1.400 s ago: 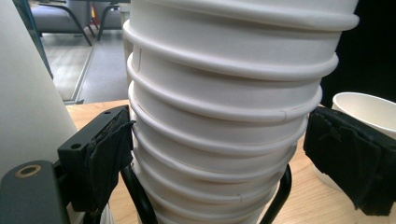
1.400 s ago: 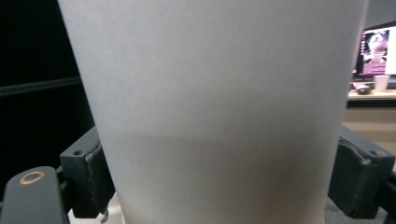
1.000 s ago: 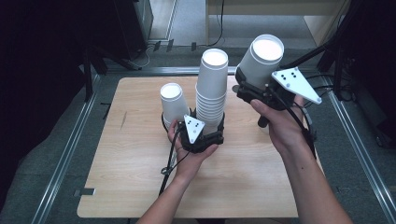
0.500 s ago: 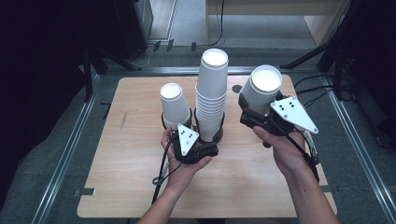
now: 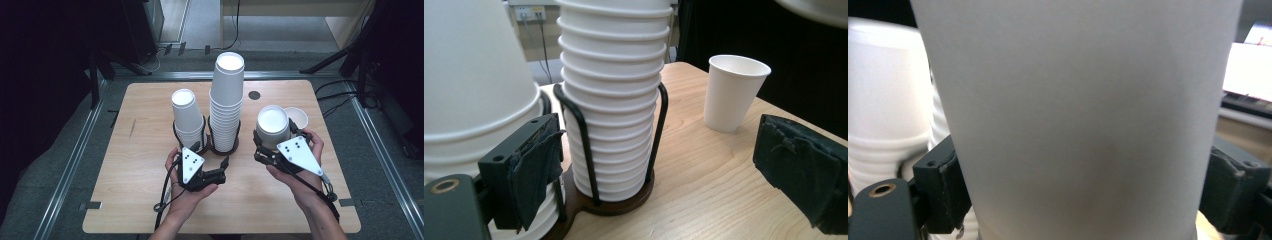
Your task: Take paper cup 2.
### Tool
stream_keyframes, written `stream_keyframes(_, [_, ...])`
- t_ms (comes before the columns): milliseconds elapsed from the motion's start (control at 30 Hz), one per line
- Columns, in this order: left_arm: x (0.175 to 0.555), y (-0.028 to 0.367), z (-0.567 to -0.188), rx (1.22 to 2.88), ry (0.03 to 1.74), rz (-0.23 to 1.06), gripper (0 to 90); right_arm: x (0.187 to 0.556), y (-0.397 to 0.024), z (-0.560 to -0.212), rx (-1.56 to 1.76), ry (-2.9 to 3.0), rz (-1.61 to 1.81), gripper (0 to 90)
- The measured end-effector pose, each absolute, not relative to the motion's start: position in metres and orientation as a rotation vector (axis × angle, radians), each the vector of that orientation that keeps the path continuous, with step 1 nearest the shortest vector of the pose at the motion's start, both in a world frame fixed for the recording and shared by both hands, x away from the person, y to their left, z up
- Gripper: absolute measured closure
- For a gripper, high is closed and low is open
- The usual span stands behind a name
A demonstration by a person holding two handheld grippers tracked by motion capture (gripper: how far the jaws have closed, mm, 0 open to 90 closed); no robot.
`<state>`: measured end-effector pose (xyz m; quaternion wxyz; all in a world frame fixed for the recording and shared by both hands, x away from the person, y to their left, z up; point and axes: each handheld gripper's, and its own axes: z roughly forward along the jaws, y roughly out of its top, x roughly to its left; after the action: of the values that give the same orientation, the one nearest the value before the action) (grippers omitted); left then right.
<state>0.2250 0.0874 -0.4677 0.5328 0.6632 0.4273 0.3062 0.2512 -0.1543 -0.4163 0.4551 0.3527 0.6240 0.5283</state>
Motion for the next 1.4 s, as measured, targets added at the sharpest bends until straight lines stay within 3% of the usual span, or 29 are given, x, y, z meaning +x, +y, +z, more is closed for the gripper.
stream_keyframes(533, [0.217,0.097,-0.469,1.579,1.007,0.681,6.1,0.241,-0.149,-0.462,0.776,1.597,1.121,11.9])
stream_keyframes(1400, [0.207,0.094,-0.468,1.646,0.843,0.562,6.2,0.236,-0.127,-0.510,0.302,1.530,0.739,11.9])
